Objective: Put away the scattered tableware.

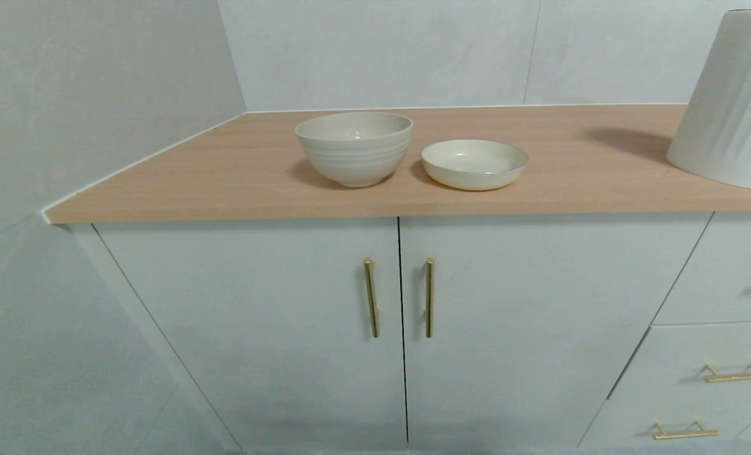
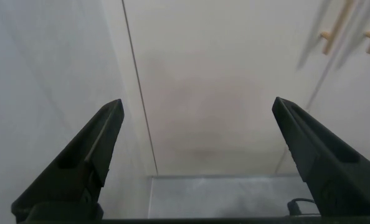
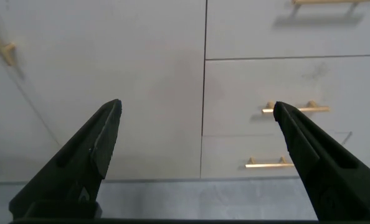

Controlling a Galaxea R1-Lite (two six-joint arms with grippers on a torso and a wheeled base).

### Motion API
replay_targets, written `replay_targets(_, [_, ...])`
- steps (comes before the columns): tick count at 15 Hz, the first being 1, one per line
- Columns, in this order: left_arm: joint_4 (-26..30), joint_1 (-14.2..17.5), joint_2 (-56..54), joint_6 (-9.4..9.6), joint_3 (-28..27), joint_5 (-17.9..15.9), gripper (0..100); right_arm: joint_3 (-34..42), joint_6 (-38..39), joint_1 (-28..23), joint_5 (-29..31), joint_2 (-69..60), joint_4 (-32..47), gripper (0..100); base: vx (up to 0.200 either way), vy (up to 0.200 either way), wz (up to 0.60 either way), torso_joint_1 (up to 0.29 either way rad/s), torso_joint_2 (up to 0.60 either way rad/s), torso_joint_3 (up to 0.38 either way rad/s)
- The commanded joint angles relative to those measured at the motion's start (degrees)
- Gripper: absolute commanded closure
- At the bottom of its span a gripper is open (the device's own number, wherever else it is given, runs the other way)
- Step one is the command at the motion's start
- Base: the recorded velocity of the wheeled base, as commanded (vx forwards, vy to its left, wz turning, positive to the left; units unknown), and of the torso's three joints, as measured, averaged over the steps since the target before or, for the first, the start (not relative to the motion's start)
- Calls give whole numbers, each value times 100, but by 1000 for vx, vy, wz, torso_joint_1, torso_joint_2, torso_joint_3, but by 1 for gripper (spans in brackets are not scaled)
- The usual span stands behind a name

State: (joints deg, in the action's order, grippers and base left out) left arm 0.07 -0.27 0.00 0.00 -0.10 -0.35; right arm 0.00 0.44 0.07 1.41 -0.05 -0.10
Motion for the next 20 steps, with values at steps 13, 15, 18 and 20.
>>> replay_targets(13, [1,0,0,9,1,0,0,-853,290,28,-1205,479,-148,0,0,0,0,0,0,0])
replay_targets(15, [1,0,0,9,1,0,0,-967,290,37,-1732,1244,-8,0,0,0,0,0,0,0])
replay_targets(18, [1,0,0,9,1,0,0,-1354,-290,502,-1961,3345,-69,0,0,0,0,0,0,0])
replay_targets(20, [1,0,0,9,1,0,0,-1670,-281,1126,-1952,4153,-96,0,0,0,0,0,0,0])
